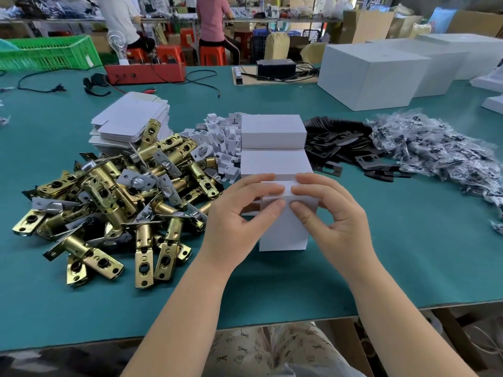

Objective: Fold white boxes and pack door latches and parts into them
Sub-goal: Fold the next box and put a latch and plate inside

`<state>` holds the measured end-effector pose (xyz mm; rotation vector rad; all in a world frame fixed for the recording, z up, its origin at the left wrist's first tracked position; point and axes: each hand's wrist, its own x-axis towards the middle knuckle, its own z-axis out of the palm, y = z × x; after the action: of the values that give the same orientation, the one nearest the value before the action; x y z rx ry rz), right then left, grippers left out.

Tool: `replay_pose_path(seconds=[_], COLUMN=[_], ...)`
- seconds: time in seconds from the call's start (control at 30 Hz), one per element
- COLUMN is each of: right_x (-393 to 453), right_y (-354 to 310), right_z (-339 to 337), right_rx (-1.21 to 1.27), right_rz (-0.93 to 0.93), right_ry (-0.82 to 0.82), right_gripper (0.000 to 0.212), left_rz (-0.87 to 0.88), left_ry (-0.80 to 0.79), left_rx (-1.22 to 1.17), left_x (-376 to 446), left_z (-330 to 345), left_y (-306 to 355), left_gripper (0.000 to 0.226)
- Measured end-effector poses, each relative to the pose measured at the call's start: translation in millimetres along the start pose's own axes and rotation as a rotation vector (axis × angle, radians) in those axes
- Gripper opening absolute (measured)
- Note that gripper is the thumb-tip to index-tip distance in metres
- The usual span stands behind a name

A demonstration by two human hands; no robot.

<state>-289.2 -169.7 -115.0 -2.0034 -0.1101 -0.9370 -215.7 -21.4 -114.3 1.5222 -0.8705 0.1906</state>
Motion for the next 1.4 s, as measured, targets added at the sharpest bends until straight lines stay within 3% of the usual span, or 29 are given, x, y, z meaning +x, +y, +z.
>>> replay_pose_path(seconds=[0.17,0.27,0.37,0.53,0.63,0.8,0.93,1.07,1.2,1.4], right_x=[-3.2,-8.2,-10.6,-13.2,-14.5,-16.9,-0.9,20.4,30.8,33.1], right_y=[4.8,10.9,16.3,14.8,10.9,3.7,1.0,5.5,14.4,25.6], right_z=[2.9,3.7,0.7,2.6,3.2,20.3,19.0,8.1,8.1,16.1], right_rx=[-0.006,-0.003,0.078,0.003,-0.023,-0.154,0.113,0.263,0.275,0.131], right_rz=[0.025,0.108,0.230,0.174,0.076,-0.108,-0.003,0.120,0.256,0.343], right_ry=[-0.039,-0.096,-0.137,-0.039,0.006,0.004,0.083,-0.024,0.047,0.085], right_gripper=[0.038,0.069,0.088,0.071,0.070,0.100,0.082,0.068,0.065,0.050], left_rz=[-0.151,-0.155,-0.182,-0.277,-0.374,-0.440,-0.339,-0.184,-0.266,-0.355], left_ry=[-0.195,-0.209,-0.151,-0.007,0.130,0.285,0.267,0.246,0.189,0.071], left_rx=[0.005,0.045,-0.015,-0.228,-0.493,-0.656,-0.511,-0.172,0.029,-0.052], left_x=[-3.5,-4.1,-3.0,-0.6,4.7,8.0,10.0,18.8,19.2,16.3], left_z=[-7.2,-9.3,-5.8,-9.4,-12.6,-10.7,-7.1,-7.2,2.1,9.8], left_y=[-2.9,-4.7,-4.7,-3.3,-4.3,-5.3,-1.6,-0.1,-5.4,-14.2], left_gripper=[0.052,0.061,0.058,0.055,0.051,0.047,0.044,0.040,0.053,0.068])
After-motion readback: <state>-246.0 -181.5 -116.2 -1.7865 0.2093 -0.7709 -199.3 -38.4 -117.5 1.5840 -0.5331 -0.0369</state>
